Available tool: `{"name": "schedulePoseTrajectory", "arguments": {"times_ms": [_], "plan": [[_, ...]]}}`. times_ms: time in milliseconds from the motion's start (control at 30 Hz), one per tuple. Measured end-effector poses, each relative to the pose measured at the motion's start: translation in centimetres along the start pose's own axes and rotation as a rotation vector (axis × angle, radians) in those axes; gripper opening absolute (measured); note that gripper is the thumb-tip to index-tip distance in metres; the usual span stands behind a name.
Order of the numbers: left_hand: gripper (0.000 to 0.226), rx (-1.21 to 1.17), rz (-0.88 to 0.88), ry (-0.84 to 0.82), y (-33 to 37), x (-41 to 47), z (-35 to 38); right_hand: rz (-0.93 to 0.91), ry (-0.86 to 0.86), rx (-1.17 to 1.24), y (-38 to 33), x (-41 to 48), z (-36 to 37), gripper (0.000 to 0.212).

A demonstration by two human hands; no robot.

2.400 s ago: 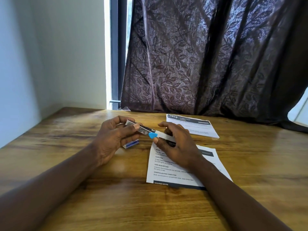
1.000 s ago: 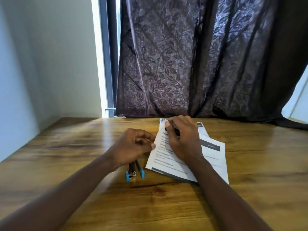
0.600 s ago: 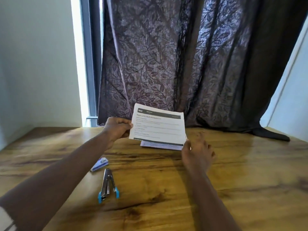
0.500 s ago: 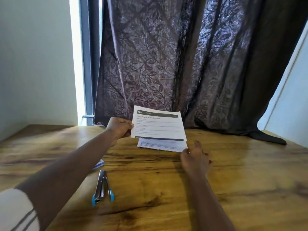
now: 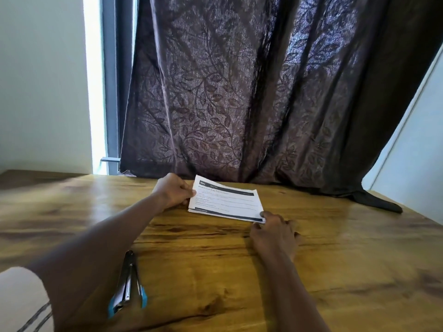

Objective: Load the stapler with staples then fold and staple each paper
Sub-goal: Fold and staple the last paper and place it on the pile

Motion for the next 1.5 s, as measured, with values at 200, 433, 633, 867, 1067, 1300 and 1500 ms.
{"name": "schedulePoseTrajectory", "arguments": {"times_ms": [200, 433, 633, 867, 1067, 1300, 1500], "plan": [[0.045, 0.235, 0.208, -0.271, 0.8, -1.9, -1.3, 0.001, 0.021, 0.006, 0.0, 0.3, 0.2, 0.044], [0.041, 0.399, 0.428, -0.166, 0.3, -3.9, -1.1, -0.007, 0.061, 0.043, 0.4, 1.1, -0.1, 0.026], [0.034, 0.337, 0.434, -0.059, -0.5, -4.4, -0.4, -0.063, 0.001, 0.140, 1.4, 4.0, 0.6, 0.007], [0.033, 0.336, 0.429, 0.000, -0.7, -4.6, 0.1, -0.137, -0.134, 0.209, 2.2, 4.6, -0.1, 0.026], [0.028, 0.304, 0.448, -0.017, -0.8, -4.8, -0.1, -0.163, -0.212, 0.357, 3.3, 5.1, -0.9, 0.032], [0.035, 0.334, 0.450, -0.059, -0.7, -4.9, -0.2, -0.162, -0.088, 0.320, 3.2, 5.7, 0.0, 0.023], [0.061, 0.295, 0.392, -0.068, -0.3, -6.9, -4.9, -0.317, 0.124, 0.245, 0.9, 2.5, -0.6, 0.026]]}}
Point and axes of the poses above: each hand's wrist, its own x-axis towards the middle knuckle, its own z-axis out of the palm, y = z × x, the point moved 1 cm from there along x, towards the middle knuckle, and after that the axes turned 2 degrees about z, right-handed, at the moved point
